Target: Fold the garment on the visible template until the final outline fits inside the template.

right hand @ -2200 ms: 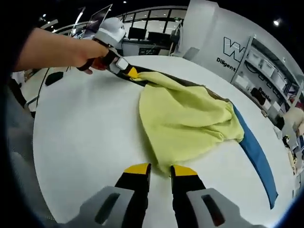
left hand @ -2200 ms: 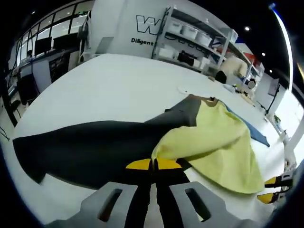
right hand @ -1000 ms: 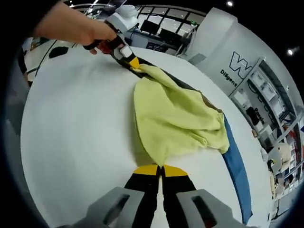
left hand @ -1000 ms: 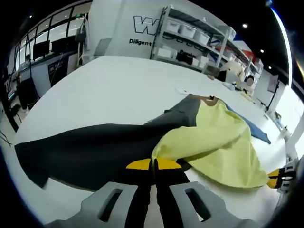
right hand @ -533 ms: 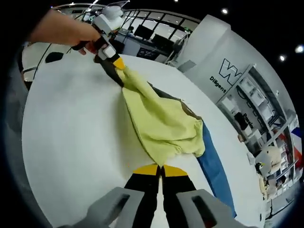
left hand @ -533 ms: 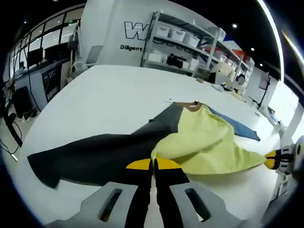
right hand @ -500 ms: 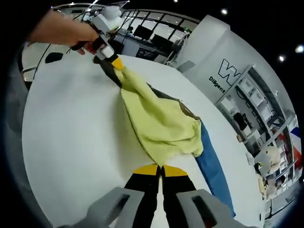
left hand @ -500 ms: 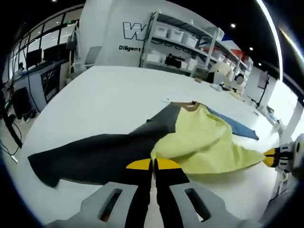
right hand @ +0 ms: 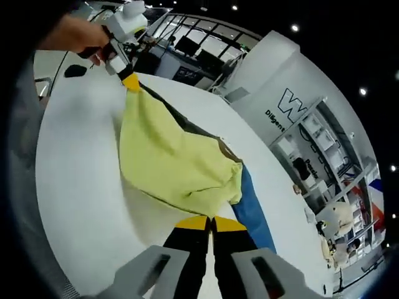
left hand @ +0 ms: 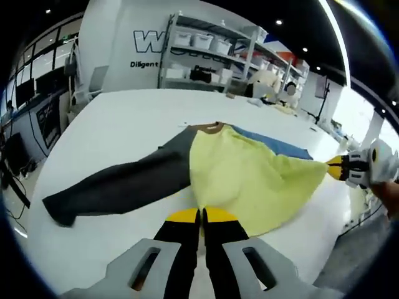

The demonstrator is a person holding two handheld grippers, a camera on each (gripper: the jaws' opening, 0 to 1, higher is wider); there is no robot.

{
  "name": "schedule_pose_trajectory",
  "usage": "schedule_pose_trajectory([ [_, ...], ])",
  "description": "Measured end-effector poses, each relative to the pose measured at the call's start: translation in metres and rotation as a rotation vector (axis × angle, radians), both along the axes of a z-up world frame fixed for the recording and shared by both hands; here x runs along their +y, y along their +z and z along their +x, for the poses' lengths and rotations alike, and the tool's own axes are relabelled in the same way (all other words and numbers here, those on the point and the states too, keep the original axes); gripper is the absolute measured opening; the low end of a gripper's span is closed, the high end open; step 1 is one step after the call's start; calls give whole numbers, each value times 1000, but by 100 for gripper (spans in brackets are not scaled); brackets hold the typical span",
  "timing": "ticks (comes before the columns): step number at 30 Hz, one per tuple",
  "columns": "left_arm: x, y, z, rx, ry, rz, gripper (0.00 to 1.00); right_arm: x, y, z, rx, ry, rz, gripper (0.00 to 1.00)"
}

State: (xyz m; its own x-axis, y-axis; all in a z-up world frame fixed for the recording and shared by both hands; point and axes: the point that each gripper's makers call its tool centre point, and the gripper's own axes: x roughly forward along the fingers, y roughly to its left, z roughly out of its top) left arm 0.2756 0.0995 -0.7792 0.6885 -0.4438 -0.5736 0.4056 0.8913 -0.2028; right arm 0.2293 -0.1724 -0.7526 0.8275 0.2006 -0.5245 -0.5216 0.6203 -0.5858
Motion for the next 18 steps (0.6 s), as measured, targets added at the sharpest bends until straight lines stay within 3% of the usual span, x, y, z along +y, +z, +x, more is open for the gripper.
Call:
schedule_pose_trajectory([
  [6,14,-1,-22,29,-4,9,0,-19,8,-9,-7,-13,-20,0],
  [13,34,-12,-38,74,13,41,0,-36,-8,-23,60,-24,-64,0],
  [14,34,-13,-42,84,12,37,0,-41,-22,-32,146,-18,-107,0],
  [15,34,-14,-45,94,11,34,0,-40,-23,-32,140,-7,-107,0],
  [18,37,-24,-57,131,-12,67,0,-38,-46,-51,283,43,-128,0],
])
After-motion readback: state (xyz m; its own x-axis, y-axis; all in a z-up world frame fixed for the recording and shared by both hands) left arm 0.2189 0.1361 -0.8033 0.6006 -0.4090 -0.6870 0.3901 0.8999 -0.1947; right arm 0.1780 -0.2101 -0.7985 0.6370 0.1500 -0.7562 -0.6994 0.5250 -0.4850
